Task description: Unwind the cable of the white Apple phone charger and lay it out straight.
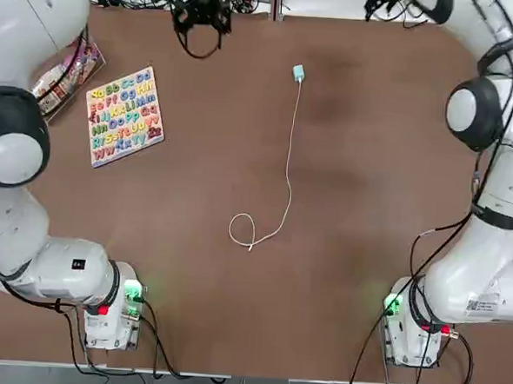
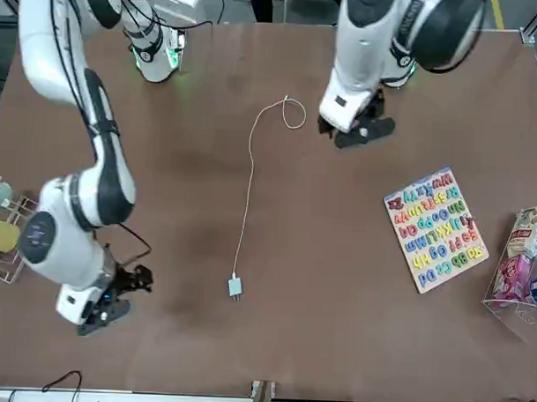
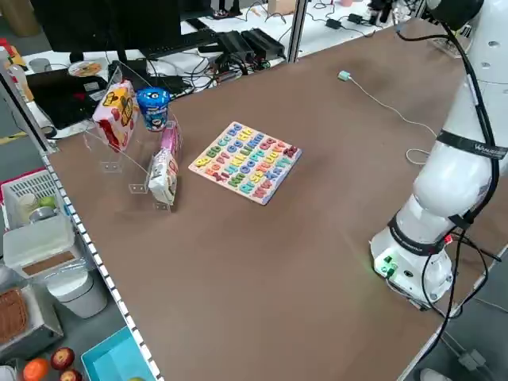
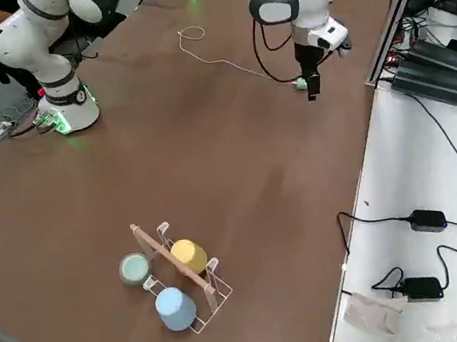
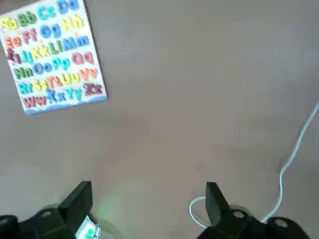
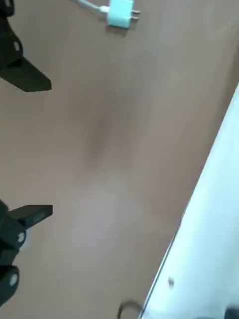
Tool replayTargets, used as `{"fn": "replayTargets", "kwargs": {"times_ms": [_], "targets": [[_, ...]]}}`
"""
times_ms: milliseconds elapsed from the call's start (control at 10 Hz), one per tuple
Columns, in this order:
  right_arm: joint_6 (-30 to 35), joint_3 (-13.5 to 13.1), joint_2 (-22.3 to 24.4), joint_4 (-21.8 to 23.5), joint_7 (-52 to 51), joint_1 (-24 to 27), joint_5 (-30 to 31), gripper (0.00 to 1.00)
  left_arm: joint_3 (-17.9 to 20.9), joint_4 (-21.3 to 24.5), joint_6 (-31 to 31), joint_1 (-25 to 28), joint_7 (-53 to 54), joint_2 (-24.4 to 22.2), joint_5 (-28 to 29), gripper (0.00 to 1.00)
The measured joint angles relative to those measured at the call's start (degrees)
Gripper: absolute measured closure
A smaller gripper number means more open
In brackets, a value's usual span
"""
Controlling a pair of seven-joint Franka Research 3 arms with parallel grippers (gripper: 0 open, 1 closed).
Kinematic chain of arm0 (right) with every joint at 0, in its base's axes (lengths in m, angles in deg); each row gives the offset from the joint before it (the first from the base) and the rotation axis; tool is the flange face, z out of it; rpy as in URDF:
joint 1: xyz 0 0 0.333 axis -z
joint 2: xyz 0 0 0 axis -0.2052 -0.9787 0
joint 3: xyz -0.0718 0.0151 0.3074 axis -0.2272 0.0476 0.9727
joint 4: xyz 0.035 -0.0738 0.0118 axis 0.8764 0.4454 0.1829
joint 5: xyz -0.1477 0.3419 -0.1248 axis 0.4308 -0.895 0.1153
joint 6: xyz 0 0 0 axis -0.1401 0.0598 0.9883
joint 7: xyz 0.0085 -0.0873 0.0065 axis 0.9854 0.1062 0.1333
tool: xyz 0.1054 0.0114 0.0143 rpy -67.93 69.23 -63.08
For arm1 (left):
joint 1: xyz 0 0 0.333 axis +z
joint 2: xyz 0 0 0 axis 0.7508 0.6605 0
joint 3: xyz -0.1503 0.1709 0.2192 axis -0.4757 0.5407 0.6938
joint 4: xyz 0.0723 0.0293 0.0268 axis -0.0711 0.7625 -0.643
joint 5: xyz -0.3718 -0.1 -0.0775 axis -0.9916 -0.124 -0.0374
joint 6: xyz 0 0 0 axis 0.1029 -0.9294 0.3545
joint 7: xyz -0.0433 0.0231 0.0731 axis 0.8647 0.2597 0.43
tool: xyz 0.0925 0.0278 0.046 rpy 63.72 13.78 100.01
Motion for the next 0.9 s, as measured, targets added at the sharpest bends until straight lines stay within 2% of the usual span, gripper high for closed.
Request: {"fn": "replayTargets", "kwargs": {"times_ms": [300, 400, 500, 600, 800, 900], "targets": [[11.53, 0.05, 11.27, 5.26, -1.22, 5.61, -0.01, 0.00, 0.23, -0.18, 0.00, 9.76, 14.51, -1.25, 0.06, 0.00], [13.54, -0.89, 15.14, 7.49, 0.32, 6.00, -0.01, 0.00, 1.39, -0.20, 0.20, 11.97, 19.94, -1.39, 0.05, 0.00], [13.94, -2.32, 18.99, 10.38, 3.37, 6.01, -0.01, 0.00, 4.97, -0.26, 0.76, 11.92, 23.84, -1.58, -0.71, 0.00], [13.99, -3.63, 22.86, 13.77, 7.23, 5.96, -0.01, 0.00, 11.60, -0.32, 1.35, 9.44, 27.49, -2.30, -3.57, 0.00], [14.21, -5.06, 29.62, 19.76, 13.73, 5.79, -0.01, 0.00, 27.24, -0.34, 1.70, 3.94, 39.48, -5.59, -10.00, 0.00], [14.31, -5.28, 32.63, 22.39, 14.86, 5.76, -0.01, 0.00, 32.39, 0.05, 1.65, 3.00, 45.76, -7.45, -10.89, 0.00]]}}
